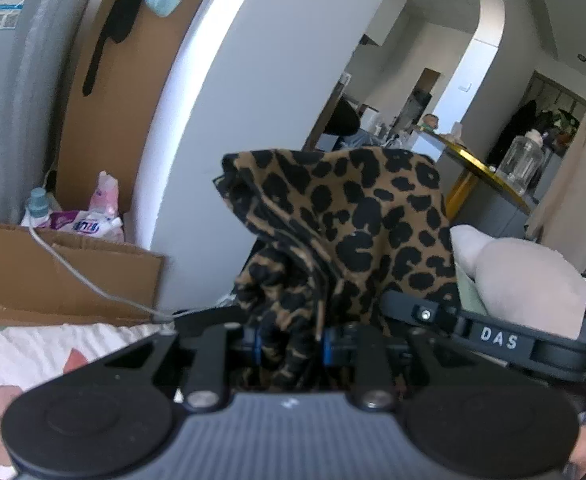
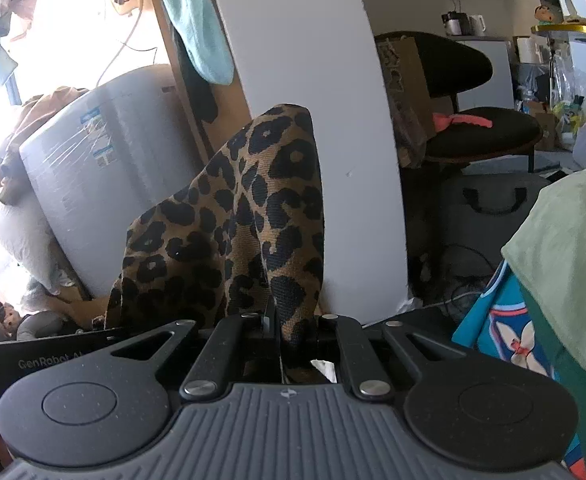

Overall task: Fold clothes
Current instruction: 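Lift the leopard bundle up off the sheet with both tools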

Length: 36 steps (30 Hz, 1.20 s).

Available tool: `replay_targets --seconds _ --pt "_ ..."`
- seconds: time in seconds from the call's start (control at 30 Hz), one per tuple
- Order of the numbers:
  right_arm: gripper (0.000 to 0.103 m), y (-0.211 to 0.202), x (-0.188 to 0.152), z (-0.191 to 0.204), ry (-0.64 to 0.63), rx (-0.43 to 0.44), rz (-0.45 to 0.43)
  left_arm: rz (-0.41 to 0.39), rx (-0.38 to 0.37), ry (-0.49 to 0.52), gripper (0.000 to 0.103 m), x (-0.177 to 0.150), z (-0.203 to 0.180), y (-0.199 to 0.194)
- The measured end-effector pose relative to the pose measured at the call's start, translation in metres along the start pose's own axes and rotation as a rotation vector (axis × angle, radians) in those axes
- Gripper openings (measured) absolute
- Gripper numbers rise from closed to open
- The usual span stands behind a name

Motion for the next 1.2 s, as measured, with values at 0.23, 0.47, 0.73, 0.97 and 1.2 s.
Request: replay_targets --seconds 0.23,0.47,0.73,0.97,1.2 --pt "0.007 0.018 0.000 -0.029 0.025 0.006 0.036 0.030 -0.019 0.052 0.027 -0.001 -0.011 0.026" --pt "0.007 0.046 -0.006 -0.053 0.048 -0.023 0.050 0.063 -0.030 0.098 0.027 -0.002 -0.007 0.060" --pt "0.007 0.083 -0.010 -0.076 0.036 -0.066 0.072 0.081 -0.056 0.072 0.027 -0.010 0.007 0.102" --pt "0.007 0.119 -0.023 -0.090 -0.004 -0.108 0.105 0.099 -0.061 0.048 0.027 -0.026 0.020 0.138" --pt "0.007 0.151 -0.046 -0.114 -0.019 -0.128 0.144 0.110 -0.110 0.018 0.027 -0.050 0.030 0.168"
Point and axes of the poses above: each gripper's, at about its wrist camera, not at the fingertips, and y roughly the way its jaws point, z to its left, x to its top, the point moved 8 cm from there along y, roughly the way its jaws point, and after that the axes turned 5 degrees about z, right-handed, at the moved point
